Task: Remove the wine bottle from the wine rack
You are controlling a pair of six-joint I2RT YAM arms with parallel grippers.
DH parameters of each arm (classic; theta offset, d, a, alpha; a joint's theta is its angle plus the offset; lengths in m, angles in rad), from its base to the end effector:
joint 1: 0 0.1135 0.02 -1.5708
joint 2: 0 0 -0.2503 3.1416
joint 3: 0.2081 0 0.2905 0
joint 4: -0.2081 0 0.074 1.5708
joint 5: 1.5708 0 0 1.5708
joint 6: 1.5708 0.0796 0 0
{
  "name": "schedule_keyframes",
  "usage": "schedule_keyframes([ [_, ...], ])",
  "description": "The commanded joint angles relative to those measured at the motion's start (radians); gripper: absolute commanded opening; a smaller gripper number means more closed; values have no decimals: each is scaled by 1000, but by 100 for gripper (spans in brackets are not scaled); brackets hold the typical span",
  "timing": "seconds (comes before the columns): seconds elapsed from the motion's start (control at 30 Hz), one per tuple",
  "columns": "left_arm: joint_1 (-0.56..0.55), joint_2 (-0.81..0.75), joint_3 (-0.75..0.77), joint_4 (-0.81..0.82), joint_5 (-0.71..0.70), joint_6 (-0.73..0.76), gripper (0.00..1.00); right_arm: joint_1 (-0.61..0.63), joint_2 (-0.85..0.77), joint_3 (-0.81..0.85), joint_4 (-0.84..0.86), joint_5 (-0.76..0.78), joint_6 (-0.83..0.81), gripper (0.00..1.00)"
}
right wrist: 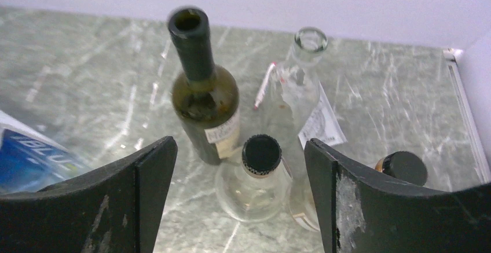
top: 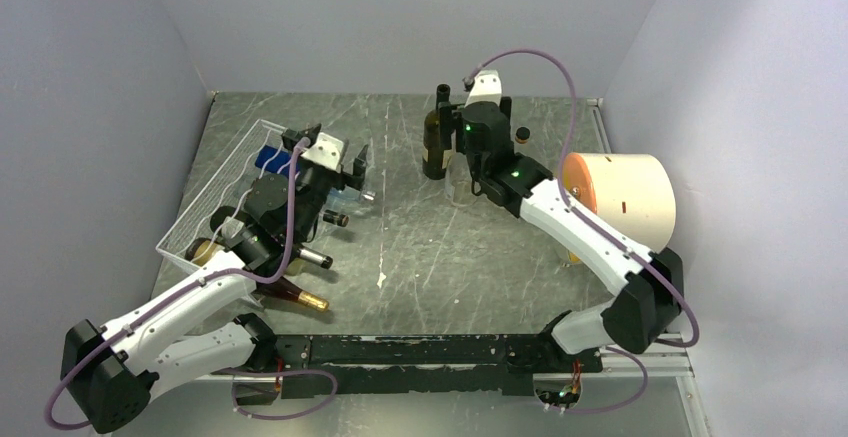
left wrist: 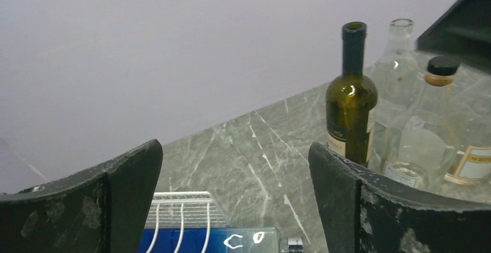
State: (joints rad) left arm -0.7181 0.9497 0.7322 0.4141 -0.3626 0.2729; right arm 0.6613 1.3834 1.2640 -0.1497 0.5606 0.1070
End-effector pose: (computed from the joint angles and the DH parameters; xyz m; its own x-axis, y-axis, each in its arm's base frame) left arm 0.2523 -0.1830 0.3433 0.2369 0.1277 -0.9631 0.3005 0.9331 0.1976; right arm 0.3409 0.2117 0.3476 -0.2210 -0.0573 -0.9736 -0.0926 0.9950 -0.0376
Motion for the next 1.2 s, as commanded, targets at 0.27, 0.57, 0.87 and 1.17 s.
schedule_keyframes([
  [0.27, 175, -70, 0, 36, -106, -61, 99, 52, -175, -3, -150, -365, 90, 90],
  [0.57, 205, -55, 15, 9, -101, -78, 99, 298, -99, -124, -82, -454, 220, 90],
  [0.87, 206, -88, -10, 38, -140, -45, 99, 481, 237, -217, 377, -821, 415, 89],
  [1.17, 206, -73, 4, 20, -119, -72, 99, 531, 577, -119, 608, -1015, 479, 82],
])
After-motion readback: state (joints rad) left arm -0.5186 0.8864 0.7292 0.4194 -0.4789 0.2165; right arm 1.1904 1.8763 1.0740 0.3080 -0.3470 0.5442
